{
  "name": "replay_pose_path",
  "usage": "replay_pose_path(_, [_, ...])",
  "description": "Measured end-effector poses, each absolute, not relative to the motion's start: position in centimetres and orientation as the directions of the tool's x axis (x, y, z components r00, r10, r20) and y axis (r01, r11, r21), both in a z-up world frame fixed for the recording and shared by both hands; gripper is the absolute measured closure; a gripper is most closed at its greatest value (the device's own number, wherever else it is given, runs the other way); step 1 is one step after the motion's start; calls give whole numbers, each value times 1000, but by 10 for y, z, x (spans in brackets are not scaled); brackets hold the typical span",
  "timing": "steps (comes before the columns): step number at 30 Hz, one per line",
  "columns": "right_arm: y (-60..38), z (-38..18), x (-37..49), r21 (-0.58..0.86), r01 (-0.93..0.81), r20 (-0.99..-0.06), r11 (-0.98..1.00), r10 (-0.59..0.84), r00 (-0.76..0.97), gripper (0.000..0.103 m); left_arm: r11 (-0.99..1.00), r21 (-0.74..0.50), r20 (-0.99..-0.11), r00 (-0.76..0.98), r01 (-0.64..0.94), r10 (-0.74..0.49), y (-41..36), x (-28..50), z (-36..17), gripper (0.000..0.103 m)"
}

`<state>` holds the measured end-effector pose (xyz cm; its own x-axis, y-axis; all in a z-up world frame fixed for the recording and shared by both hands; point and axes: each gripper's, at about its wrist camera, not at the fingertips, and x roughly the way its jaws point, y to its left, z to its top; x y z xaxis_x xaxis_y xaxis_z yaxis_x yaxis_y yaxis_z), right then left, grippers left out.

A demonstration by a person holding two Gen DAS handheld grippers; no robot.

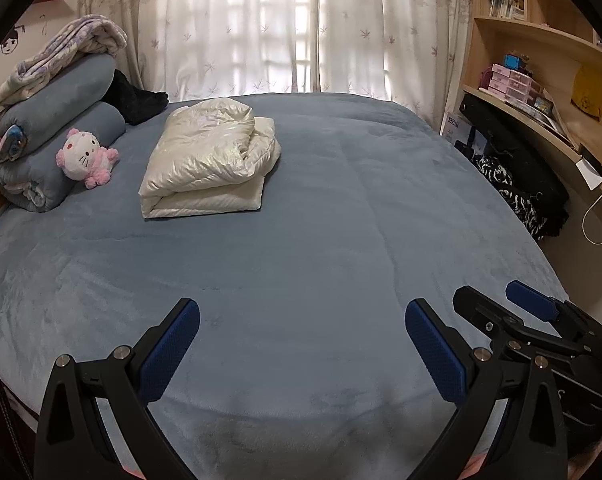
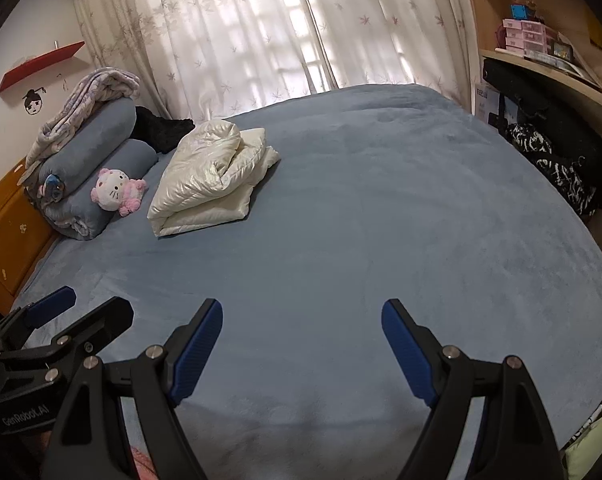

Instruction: Fold large clothes

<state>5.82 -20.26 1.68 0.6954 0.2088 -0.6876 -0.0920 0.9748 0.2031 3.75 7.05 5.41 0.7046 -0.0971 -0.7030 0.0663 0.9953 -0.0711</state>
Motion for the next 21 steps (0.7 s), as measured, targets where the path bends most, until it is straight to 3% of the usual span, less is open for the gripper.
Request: replay_pose_path(21, [-200,12,57,208,-97,-694,973,217,687,21,997,-72,-726,685,9,-58,73,36,38,1])
